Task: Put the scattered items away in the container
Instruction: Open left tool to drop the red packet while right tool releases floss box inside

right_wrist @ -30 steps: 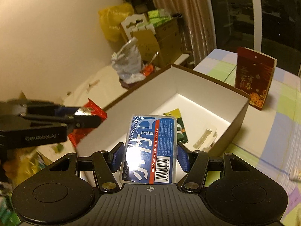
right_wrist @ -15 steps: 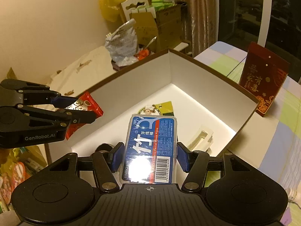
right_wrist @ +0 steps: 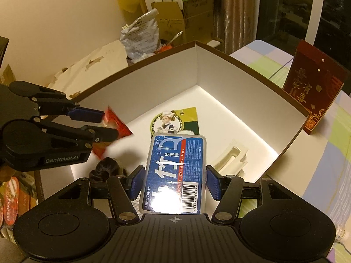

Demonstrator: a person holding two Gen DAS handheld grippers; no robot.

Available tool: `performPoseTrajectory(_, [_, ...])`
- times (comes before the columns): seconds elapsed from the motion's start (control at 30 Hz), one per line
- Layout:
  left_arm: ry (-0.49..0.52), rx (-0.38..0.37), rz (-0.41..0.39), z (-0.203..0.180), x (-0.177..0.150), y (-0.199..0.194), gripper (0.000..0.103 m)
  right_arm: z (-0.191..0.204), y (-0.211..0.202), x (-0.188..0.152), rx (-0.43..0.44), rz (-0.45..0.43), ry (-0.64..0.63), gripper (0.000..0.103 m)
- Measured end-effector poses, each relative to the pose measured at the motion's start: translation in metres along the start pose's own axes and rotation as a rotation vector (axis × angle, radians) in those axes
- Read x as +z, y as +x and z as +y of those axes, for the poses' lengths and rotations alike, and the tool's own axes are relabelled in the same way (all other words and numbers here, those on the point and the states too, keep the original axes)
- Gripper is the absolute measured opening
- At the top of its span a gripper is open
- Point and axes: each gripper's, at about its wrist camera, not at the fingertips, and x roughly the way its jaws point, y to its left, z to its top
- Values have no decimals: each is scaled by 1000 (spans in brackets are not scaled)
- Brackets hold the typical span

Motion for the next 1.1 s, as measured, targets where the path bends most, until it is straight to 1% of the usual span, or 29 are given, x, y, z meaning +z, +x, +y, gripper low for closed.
performPoseTrajectory(0.17, [0,4,1,2,-1,0,29,-2,4,0,-8,11,-7,61])
performPoseTrajectory(0.57, [-20,-14,6,3,-6,-5,31,2,8,-2,-20,18,-38,61])
performPoseTrajectory(0.67, [-20,-13,9,1,-7,-5,36,3,11,-1,17,39,-61,62])
performPoseTrajectory(0.73, [-21,-15,11,0,-8,-5,36,8,12,-2,27,51,-96,77])
performPoseTrajectory(0.77, [-23,-18,12,0,-9,-6,38,10,10,-3,14,36,-120,92])
performPoseTrajectory(0.83, [-27,-15,14,0,-9,-7,40,13,6,-3,11,9,-152,93])
performPoseTrajectory(0.93, [-32,-15,17,-1,-11,-10,43,13,2,-2,11,8,-158,93])
performPoseTrajectory(1.0, [-35,-14,20,0,-12,-13,50,13,-2,-2,10,13,-182,93])
performPoseTrajectory(1.1, [-26,-10,22,-2,-14,-18,54,16,-6,-4,15,32,-221,93])
